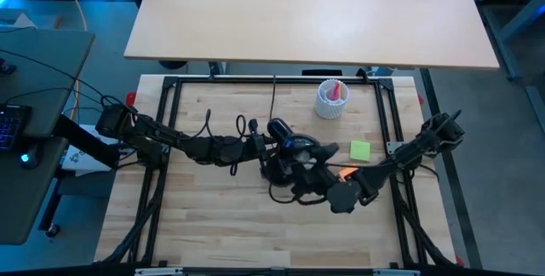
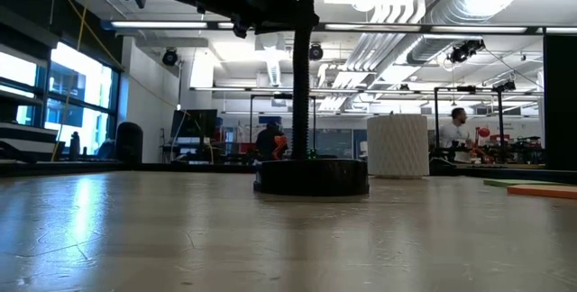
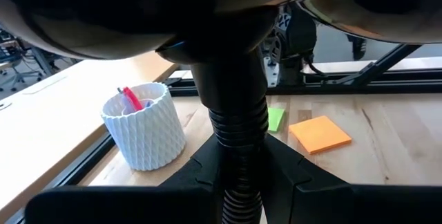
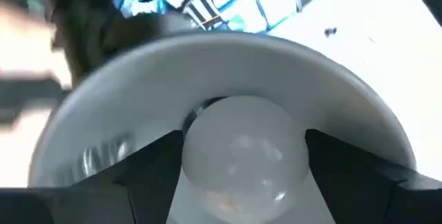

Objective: Screw lightbulb
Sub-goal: Insert the lightbulb into the desk lamp

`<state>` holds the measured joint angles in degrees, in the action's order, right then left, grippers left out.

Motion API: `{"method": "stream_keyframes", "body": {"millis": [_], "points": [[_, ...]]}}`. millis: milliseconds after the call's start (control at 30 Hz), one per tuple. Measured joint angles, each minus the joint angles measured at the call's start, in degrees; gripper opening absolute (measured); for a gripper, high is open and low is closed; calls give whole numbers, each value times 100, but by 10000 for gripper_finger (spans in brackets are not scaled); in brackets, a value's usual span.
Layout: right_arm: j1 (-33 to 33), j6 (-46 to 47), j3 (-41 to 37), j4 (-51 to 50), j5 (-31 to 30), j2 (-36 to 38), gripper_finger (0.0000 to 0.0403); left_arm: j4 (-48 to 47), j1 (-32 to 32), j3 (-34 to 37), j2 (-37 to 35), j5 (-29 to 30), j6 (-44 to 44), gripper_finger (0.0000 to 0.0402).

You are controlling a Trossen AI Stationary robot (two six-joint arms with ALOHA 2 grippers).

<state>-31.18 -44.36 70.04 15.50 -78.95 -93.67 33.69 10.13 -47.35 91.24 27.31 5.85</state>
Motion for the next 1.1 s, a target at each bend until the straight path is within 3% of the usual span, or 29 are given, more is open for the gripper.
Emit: {"method": "stream_keyframes", "body": {"millis": [100, 200, 300, 467, 733, 833, 1000, 1100], "points": [[30, 1638, 0, 325, -21, -4, 298, 7, 0, 0, 2, 6, 39, 52], [97, 4060, 0, 482, -142, -4, 298, 5, 8, 0, 2, 21, 45, 52], [99, 4839, 0, 449, -111, -4, 298, 2, 15, 0, 2, 22, 68, 52], [-45, 4155, 0, 683, -95, -4, 298, -10, 17, 0, 2, 15, 79, 52], [-466, 1993, -4, 1557, -132, -4, 298, -13, 22, 0, 4, -35, 73, 52], [-607, 914, -4, 1168, -138, 1, 298, -18, 22, 0, 4, -28, 80, 52], [-640, -807, 2, -316, 330, 2, 298, -17, 20, 0, 9, -93, 55, 52], [-519, -1467, 2, -695, 292, 2, 298, 3, 17, 0, 9, -119, 60, 52]]}}
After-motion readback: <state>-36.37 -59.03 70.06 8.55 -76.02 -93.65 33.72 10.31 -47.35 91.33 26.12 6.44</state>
